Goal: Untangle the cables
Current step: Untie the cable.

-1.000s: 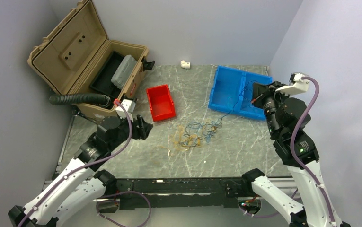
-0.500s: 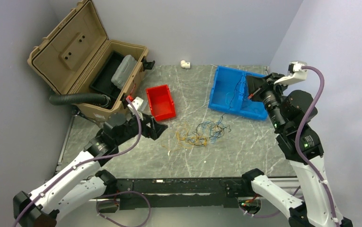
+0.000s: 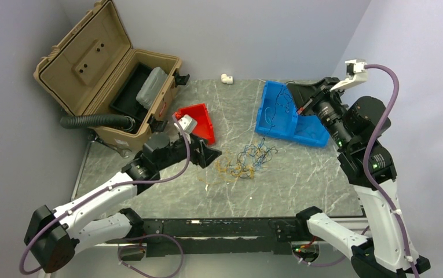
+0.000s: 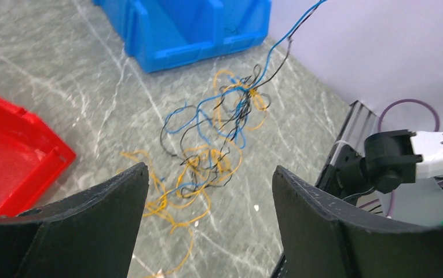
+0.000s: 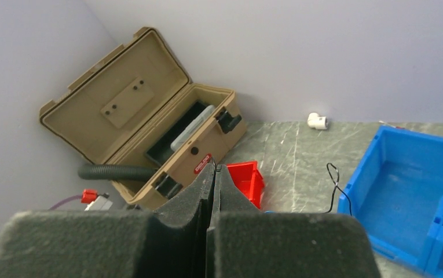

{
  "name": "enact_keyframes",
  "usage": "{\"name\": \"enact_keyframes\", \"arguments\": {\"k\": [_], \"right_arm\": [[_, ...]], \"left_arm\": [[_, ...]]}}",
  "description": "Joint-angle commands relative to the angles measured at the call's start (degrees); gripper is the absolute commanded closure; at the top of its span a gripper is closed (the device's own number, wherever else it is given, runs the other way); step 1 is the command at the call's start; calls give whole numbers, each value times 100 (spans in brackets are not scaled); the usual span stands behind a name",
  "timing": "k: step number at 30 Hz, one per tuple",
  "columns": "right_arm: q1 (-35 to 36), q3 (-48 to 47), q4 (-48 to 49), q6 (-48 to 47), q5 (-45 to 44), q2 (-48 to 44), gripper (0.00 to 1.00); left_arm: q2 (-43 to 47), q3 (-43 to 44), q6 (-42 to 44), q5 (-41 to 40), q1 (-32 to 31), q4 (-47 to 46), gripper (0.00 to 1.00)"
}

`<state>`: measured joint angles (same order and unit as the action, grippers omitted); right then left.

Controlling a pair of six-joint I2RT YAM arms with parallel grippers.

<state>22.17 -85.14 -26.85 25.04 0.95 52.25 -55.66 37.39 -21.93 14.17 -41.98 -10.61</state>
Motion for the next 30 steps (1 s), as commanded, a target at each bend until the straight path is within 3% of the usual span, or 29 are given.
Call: {"name": "enact_keyframes", "arguments": {"k": [1, 13, 19, 30], "right_arm": [[-16, -173, 280, 186, 466, 94, 100], [-16, -227, 461, 403, 513, 131, 100], [-15, -399, 426, 415, 459, 104, 100], [-12, -755, 413, 407, 27, 59, 100]], "left_arm": [[-276, 458, -157, 531, -97, -992, 21], [-2312, 1433, -151, 942, -776, -1695, 31], [-3298, 1746, -347, 908, -820, -1957, 37], [-4386, 2048, -562, 1130, -864, -2310, 40]]}}
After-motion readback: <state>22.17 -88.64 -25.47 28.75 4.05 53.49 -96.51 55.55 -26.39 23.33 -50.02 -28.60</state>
